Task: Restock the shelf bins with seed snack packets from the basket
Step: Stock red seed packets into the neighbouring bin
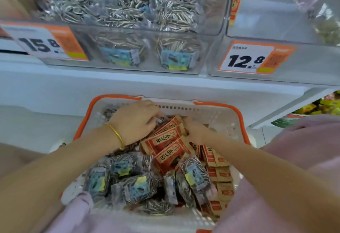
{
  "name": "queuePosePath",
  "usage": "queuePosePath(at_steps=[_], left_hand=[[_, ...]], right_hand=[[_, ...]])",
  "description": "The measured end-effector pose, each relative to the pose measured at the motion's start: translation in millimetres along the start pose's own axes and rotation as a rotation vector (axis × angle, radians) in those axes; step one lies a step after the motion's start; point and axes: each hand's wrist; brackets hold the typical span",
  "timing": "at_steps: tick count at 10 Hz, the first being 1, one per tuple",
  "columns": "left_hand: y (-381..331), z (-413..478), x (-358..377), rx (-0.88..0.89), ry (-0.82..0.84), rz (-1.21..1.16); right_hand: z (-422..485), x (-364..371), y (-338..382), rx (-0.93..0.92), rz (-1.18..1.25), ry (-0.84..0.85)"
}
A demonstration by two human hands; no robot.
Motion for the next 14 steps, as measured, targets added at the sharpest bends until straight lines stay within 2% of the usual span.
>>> queuePosePath(at_steps=[2,3,4,6,7,8,9,10,11,12,13,14], left_hand=[[14.8,-0.9,10.0,-0.045,0.049,0.009],[15.3,-1.3,10.2,-0.067,0.081,-0.006],[16.9,-1.1,12.9,-0.082,0.099,0.016],[15.4,-0.7,16.1,-0.165,0.182,0.046],[14.6,-2.0,17.4,-0.253,0.209,0.008],[17.5,-2.7,18.3,-0.378,0.374,-0.147],[23.4,-3.4,29.7,-0.511,0.559,-0.384],[17.6,-5.2,32.5,-0.566,0.447,-0.750],[13.1,-3.5,27.4,-0.575,0.330,-1.005],[16.1,0.3,26.6,-0.586,0.385,-1.365],[10.6,0.9,20.8,-0.513,0.441,-1.499],[3.8,0.7,17.7,-0.495,0.420,-1.589]], right_hand=[[25.2,43.3,-14.9,0.190,0.284,-0.082],[28.3,44.4,-22.7,0.198,0.303,-0.038],[23.9,36.8,-23.4,0.182,0.286,-0.107],[5.9,5.1,-7.8,0.006,0.176,-0.239],[-16.3,-13.2,-2.5,-0.028,0.246,-0.381],[-39.5,-27.8,2.0,0.071,0.635,-0.561],[-56.7,-28.2,-1.2,0.119,1.118,-0.597],[-66.9,-19.2,-7.0,0.123,1.301,-0.580],[-73.7,-13.4,-9.9,0.081,1.439,-0.549],[-79.8,-13.4,-12.1,0.019,1.549,-0.503],[-82.5,-14.2,-14.5,-0.027,1.597,-0.429],[-84.2,-11.2,-15.4,-0.036,1.605,-0.347]])
Point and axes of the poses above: each hand's wrist, its own z-axis towards the middle knuckle, its own x-axis out of the palm, y = z × x, and after that the axes turned 11 degrees about -x, right-handed
